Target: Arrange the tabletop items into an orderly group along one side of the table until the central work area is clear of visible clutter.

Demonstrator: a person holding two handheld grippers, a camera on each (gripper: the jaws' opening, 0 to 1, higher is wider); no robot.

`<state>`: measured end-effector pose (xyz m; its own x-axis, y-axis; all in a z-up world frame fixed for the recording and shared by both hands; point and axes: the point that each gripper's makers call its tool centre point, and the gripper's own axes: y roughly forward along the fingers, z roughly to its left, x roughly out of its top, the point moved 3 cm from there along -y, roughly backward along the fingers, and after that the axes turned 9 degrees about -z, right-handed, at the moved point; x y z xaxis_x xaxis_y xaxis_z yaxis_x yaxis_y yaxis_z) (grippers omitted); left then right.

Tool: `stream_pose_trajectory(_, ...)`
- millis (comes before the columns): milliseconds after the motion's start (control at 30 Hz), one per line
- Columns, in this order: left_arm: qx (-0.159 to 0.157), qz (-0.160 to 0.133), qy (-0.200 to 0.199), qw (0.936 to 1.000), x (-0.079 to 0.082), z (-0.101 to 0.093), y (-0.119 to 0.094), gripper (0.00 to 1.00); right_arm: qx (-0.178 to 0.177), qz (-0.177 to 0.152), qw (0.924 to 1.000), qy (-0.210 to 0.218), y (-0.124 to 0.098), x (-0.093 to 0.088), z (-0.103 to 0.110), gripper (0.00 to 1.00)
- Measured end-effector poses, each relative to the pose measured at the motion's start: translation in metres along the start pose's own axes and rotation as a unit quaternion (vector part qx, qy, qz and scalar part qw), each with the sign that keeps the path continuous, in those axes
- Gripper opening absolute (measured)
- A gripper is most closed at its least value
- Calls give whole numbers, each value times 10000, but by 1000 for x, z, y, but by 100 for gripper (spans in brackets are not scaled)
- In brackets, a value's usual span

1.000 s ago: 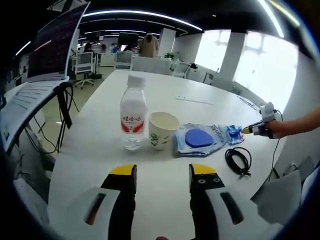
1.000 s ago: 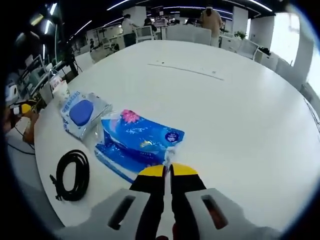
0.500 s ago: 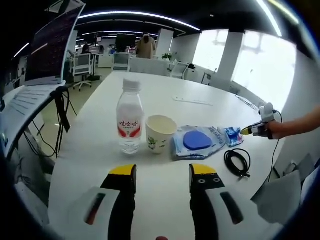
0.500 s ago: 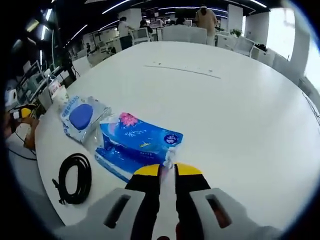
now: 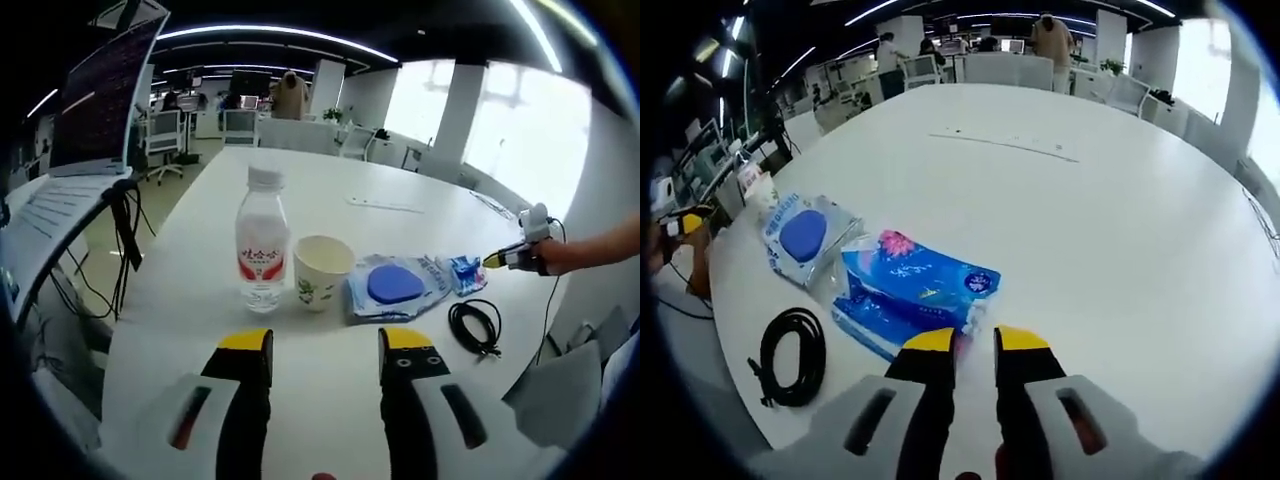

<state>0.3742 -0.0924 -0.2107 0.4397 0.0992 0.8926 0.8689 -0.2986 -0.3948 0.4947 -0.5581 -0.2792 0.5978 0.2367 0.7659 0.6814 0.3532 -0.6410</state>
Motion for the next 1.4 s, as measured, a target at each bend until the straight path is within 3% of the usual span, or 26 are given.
stream_pose_trajectory(367,-128,-14,58,9999,2,-5,4,42,-15,-301,9995,-129,-28,-2,15,15)
stream_pose_trajectory(900,-302,-51,124,9995,0,-17,1,42,263,-1016,9944,-95,-75,15,58,22)
stream_pose_trajectory(1400,-427,-47,134,9990,-11,-30,-5,42,576,-1058,9927,11,-101,-12,97,31)
